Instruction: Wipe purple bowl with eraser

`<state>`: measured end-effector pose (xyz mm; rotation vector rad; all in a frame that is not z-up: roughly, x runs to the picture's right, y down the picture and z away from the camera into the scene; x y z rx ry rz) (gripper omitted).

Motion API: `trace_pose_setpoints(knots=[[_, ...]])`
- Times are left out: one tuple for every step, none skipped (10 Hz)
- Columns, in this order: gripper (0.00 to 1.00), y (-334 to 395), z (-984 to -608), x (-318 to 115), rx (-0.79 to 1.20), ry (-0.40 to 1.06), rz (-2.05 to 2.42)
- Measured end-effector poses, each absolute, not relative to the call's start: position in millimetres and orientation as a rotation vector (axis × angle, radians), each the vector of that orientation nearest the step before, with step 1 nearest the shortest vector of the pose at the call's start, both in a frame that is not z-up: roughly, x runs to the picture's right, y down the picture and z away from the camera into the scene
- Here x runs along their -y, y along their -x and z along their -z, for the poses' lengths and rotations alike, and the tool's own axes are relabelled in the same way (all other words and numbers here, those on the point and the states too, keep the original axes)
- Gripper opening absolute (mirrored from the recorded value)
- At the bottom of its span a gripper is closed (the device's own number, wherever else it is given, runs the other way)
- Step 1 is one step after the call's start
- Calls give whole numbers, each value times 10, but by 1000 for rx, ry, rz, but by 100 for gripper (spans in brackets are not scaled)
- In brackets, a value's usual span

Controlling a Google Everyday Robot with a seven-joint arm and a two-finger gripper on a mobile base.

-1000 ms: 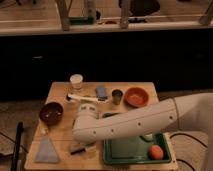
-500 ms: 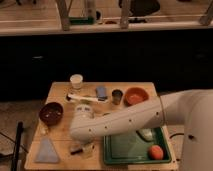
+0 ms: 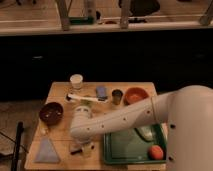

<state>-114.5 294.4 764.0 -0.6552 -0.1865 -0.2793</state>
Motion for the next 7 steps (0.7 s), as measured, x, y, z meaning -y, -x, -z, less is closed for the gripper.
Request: trace_pose_setpoints(knots=[[78,1175,-7663,-2964,188,661,285],[73,1204,-7679,-2981,190,667,292],[60,1222,-7696,-2998,189,673,299],[52,1234,-7701,-3005,190,676,304],[44,1247,-7702,-3008,191,678,309],[32,1259,-7701,-3009,193,681,314],[21,1263,-7697,-3000,195,681,318]])
